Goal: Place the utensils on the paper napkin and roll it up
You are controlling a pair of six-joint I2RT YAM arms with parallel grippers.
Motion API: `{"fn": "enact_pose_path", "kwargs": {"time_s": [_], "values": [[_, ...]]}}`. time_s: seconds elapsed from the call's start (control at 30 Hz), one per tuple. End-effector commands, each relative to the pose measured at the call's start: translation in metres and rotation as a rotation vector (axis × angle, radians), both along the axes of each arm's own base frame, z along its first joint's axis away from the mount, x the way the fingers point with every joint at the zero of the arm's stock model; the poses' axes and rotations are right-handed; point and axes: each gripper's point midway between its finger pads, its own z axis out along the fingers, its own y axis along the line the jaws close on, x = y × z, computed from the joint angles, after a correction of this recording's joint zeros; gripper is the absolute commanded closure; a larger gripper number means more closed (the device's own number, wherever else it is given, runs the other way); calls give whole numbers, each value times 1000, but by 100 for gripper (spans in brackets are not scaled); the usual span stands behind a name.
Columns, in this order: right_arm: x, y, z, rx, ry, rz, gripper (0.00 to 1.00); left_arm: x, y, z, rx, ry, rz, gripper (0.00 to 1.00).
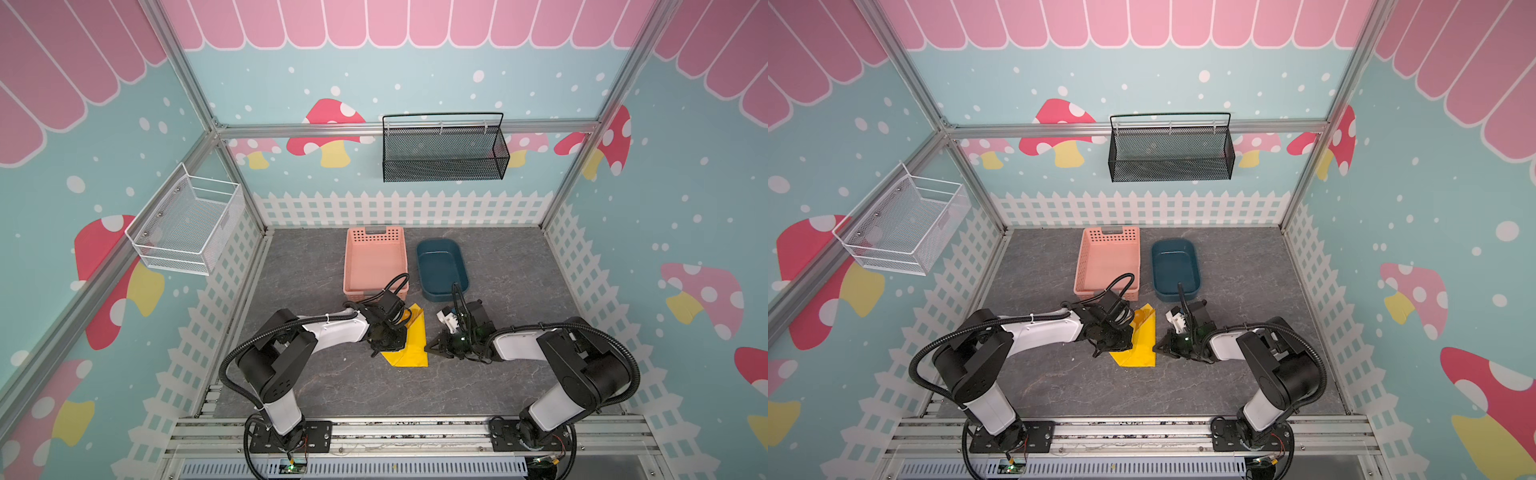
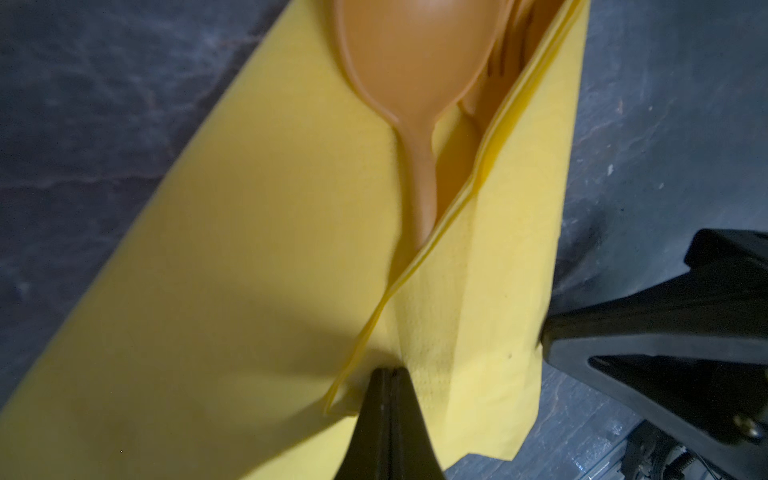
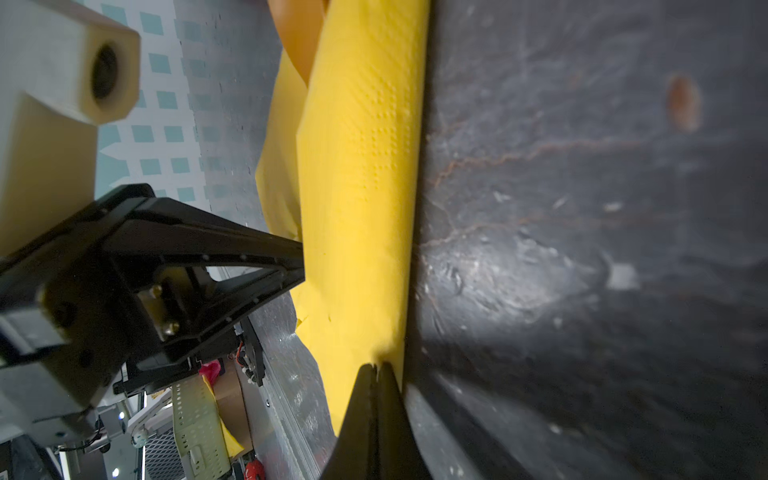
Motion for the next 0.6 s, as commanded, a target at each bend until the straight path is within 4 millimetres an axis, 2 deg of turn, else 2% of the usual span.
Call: {"fn": "enact_pose_path", "kwargs": {"time_s": [0.0, 0.17, 0.4, 0.47, 0.57], "values": [[15, 2, 12, -1, -60, -6, 100, -11, 19, -19, 84, 53, -4, 100], [21, 1, 3, -23, -55, -13, 100, -11, 19, -19, 86, 54, -5, 100], [12, -7, -26, -77, 25, -23, 100, -14, 21, -18, 86, 52, -9, 100], [10, -7, -26, -77, 29, -23, 100, -15, 22, -17, 85, 52, -12, 100], [15, -5, -14, -60, -4, -29, 100, -16, 22, -16, 84, 52, -15, 100]]}}
